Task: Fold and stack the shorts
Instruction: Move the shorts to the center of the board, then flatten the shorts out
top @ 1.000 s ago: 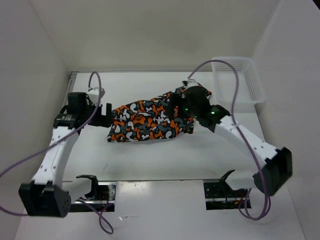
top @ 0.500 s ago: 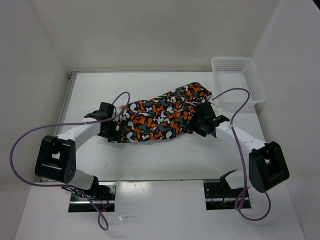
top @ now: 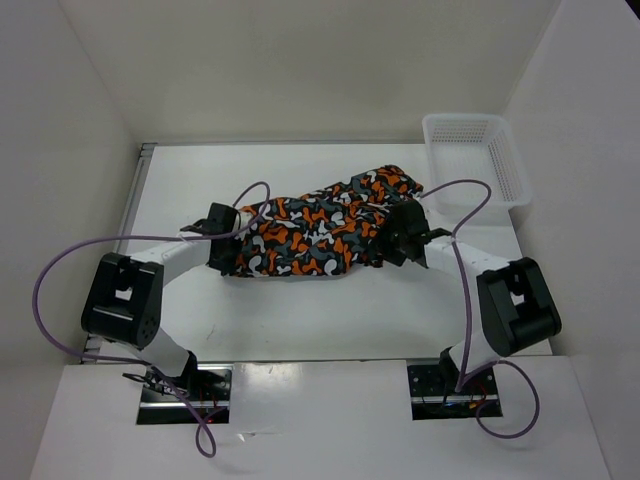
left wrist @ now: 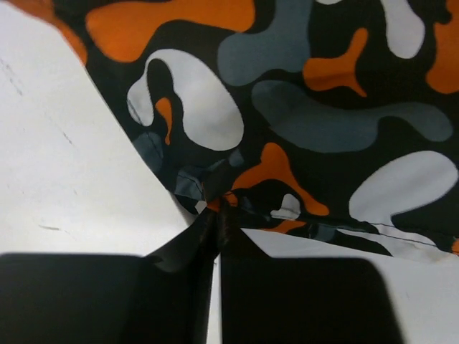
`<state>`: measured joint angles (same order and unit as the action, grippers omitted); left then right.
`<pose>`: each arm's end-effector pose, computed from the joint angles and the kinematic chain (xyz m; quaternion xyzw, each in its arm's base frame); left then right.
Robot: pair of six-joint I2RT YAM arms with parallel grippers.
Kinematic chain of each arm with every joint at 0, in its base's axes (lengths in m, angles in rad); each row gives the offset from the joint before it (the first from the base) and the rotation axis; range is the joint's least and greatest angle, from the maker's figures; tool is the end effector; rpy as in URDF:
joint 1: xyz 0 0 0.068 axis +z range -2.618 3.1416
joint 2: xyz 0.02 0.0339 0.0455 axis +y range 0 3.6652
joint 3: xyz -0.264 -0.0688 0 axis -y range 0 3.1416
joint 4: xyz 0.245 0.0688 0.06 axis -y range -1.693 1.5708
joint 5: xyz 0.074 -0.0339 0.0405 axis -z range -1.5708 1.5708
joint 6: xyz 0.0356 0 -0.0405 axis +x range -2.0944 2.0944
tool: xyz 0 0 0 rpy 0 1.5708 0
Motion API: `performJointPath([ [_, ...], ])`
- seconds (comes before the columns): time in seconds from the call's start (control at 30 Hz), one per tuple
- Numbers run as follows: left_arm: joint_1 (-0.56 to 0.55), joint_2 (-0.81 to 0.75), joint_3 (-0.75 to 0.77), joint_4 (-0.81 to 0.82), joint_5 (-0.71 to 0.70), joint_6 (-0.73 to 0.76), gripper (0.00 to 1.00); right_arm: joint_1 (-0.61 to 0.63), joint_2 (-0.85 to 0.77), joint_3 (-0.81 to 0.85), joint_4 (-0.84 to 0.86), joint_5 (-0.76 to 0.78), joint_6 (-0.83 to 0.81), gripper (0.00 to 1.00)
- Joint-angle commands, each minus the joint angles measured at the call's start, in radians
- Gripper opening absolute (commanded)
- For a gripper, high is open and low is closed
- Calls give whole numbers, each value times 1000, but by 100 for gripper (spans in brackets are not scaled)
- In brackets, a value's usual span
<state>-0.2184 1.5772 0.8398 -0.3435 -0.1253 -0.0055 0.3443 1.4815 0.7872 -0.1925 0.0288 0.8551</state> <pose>0.2888 -0.0595 0.1607 0.0878 0.9644 0.0333 0.2473 0.2756 0.0977 0.1809 0.2426 0.9102 0.1781 0.2845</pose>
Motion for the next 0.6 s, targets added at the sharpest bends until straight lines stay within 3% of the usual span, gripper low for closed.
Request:
performJointPath([
  [0.0, 5, 53, -7, -23, 6, 6, 1, 1, 78, 44, 76, -49, 4, 59],
  [0.17, 44, 21, 44, -83, 6, 6, 0, 1, 166, 86, 80, -113, 13, 59],
  [0.37, 44, 1, 21, -94, 38, 6, 0, 22, 223, 130, 119, -96, 13, 45],
  [0.4, 44, 1, 21, -85, 38, 6, 0, 22, 236, 130, 134, -105, 13, 39],
  [0.43, 44, 1, 12, -84, 38, 6, 0, 22, 262, 130, 146, -105, 13, 18],
  [0.5, 44, -11, 12, -84, 38, 6, 0, 22, 275, 173, 117, -90, 3, 0],
  [0.57, 71, -22, 31, -97, 26, 6, 0, 10, 286, 237, 76, -90, -39, 0],
])
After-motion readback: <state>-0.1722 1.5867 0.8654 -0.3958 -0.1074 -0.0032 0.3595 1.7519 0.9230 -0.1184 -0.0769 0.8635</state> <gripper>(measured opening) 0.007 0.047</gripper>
